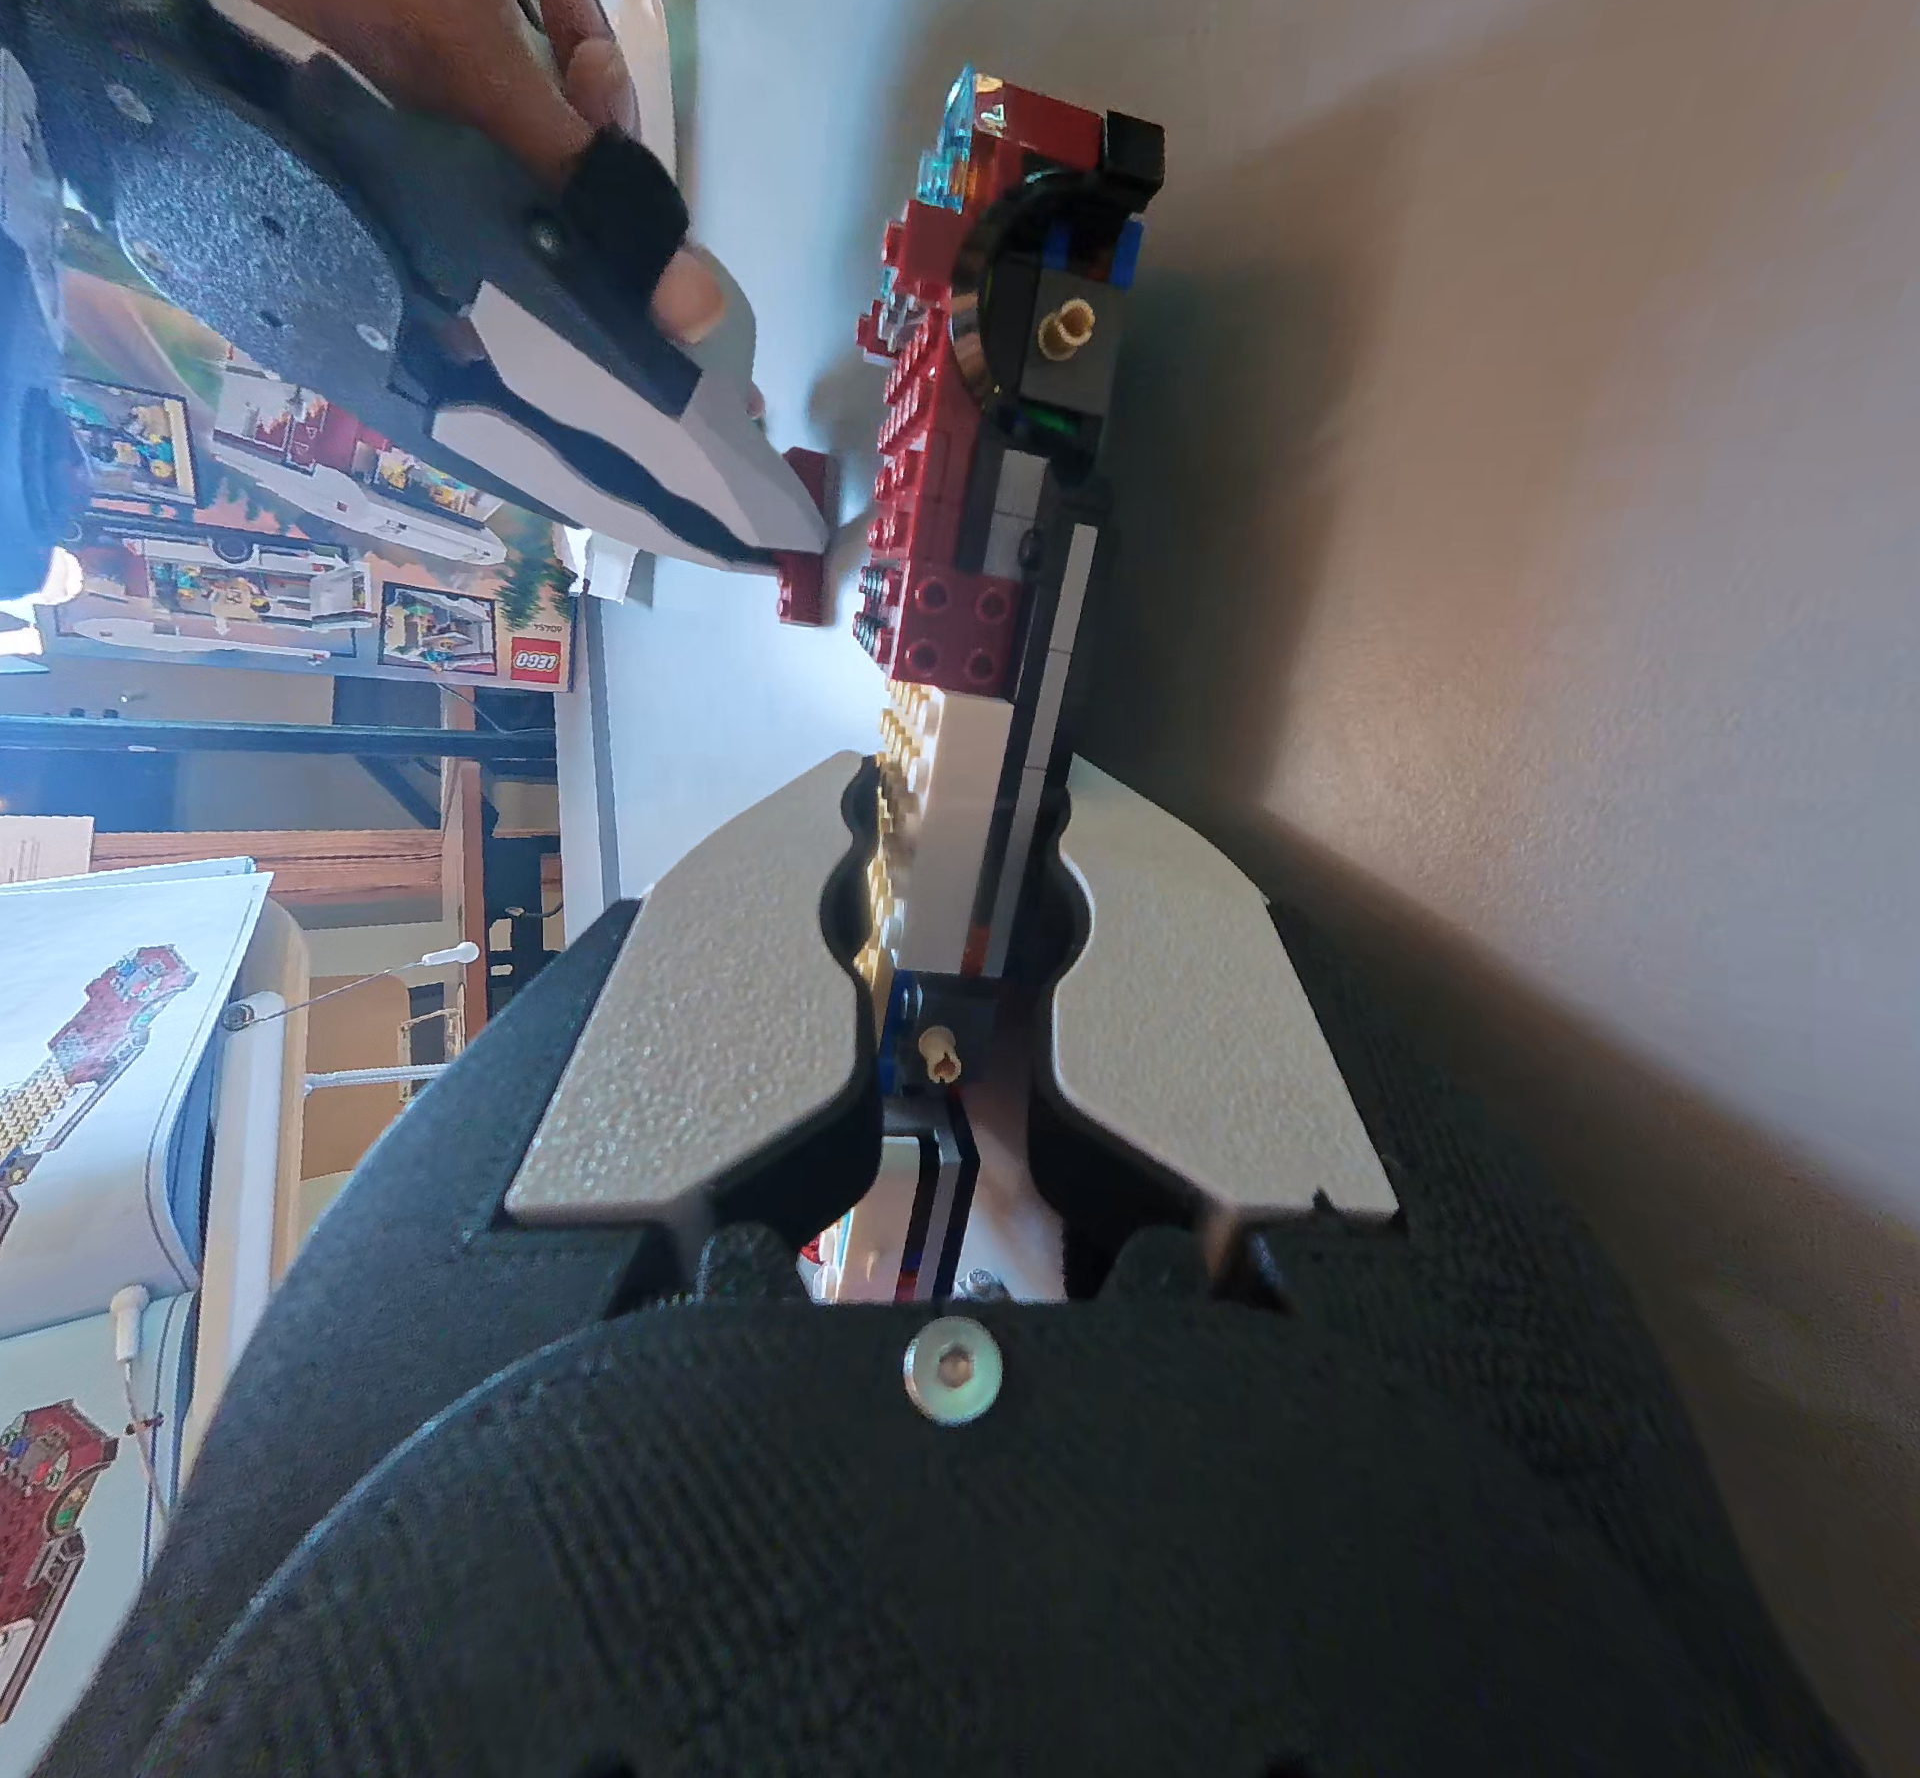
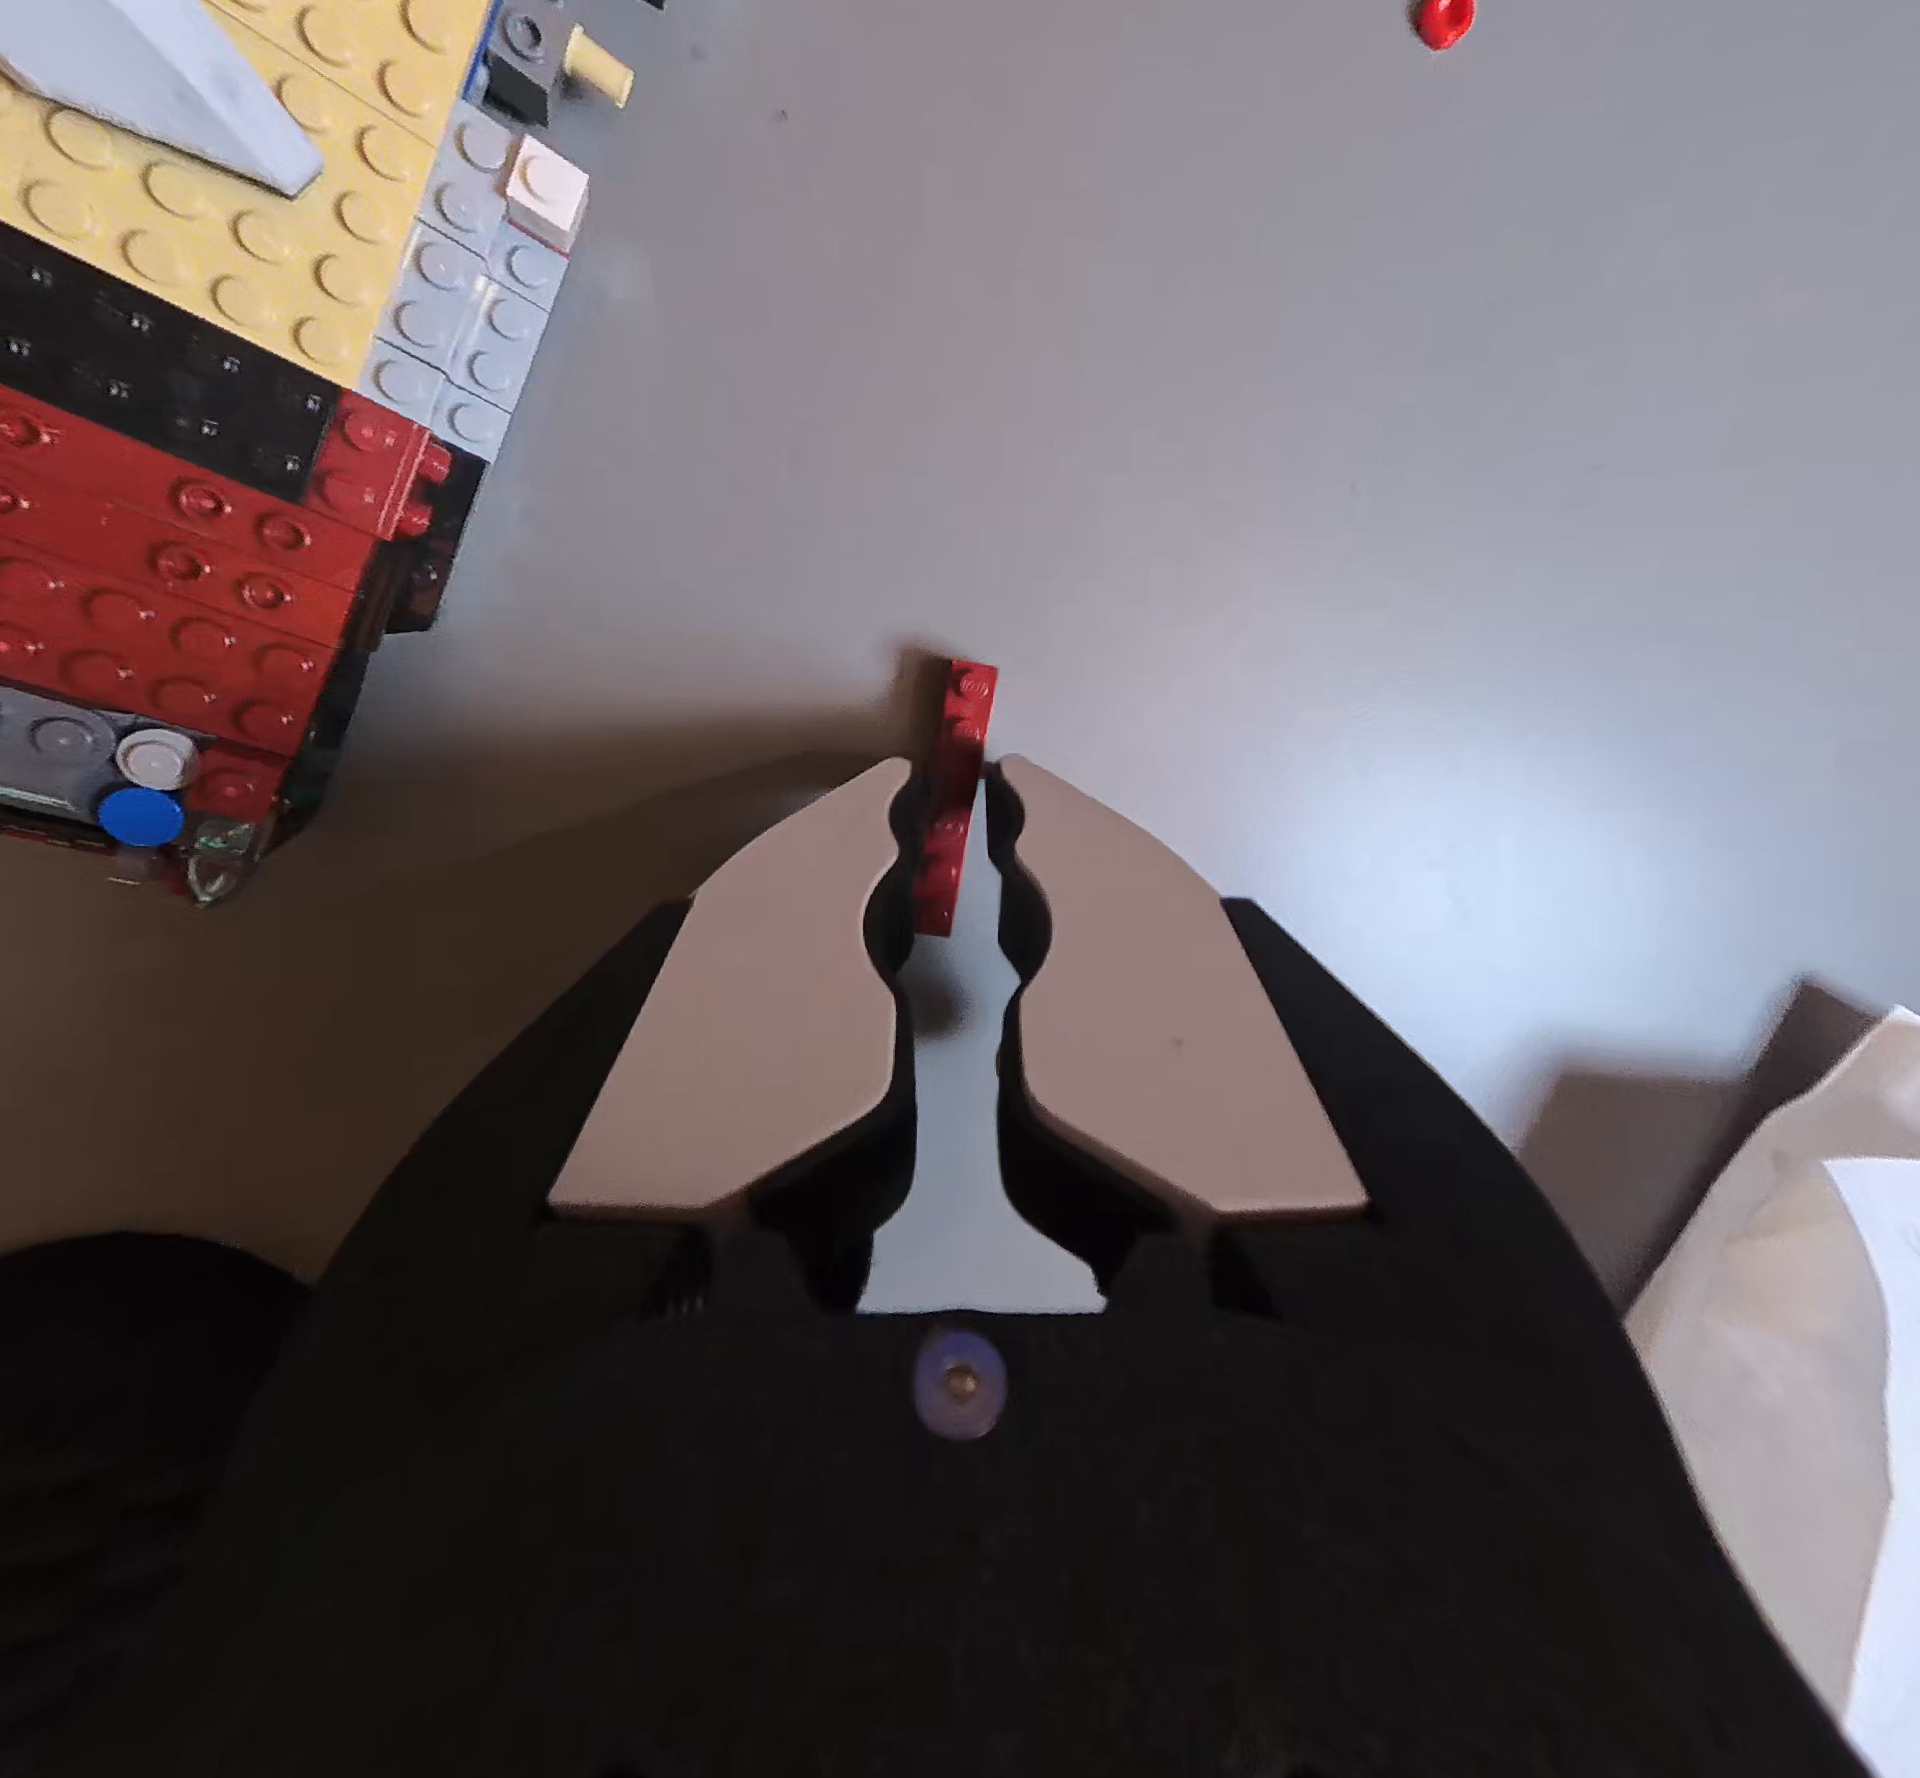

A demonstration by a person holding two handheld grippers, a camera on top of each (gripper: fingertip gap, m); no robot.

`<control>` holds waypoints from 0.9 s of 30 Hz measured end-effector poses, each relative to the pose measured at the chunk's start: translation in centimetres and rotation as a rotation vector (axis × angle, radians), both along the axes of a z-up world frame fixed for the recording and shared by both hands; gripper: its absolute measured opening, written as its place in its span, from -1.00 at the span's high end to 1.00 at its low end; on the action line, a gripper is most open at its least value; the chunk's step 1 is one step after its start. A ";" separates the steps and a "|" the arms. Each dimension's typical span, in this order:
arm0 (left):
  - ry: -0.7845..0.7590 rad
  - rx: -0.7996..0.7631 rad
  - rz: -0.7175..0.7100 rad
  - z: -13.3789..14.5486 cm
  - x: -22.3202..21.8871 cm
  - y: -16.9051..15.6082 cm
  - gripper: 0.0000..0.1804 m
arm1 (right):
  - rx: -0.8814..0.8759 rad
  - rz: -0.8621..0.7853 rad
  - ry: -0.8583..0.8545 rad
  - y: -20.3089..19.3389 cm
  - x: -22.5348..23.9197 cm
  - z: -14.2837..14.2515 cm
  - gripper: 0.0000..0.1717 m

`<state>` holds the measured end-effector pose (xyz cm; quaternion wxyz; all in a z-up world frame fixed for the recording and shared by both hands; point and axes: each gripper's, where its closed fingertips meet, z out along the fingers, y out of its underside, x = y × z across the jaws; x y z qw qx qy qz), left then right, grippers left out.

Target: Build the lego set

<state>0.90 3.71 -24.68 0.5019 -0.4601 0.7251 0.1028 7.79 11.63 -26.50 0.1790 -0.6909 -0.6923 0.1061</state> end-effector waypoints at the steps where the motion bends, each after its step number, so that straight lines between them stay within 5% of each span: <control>1: 0.000 0.000 0.000 0.0 0.0 0.0 0.68 | -0.013 0.006 0.004 0.1 0.0 0.0 0.90; 6: -0.002 -0.002 0.000 0.0 -0.6 0.0 0.68 | -0.142 0.077 0.026 -0.5 0.0 -0.1 0.90; 14: 0.002 0.004 -0.012 0.0 0.2 0.0 0.68 | -0.049 0.160 -0.034 -0.5 0.3 0.3 0.77; 20: -0.006 0.024 -0.041 -0.2 0.1 0.0 0.70 | -0.006 0.156 -0.006 -0.5 -0.1 0.3 0.91; 27: -0.128 -0.011 -0.090 1.3 0.5 -0.7 0.74 | -0.101 0.282 0.243 -4.8 -1.3 7.3 0.91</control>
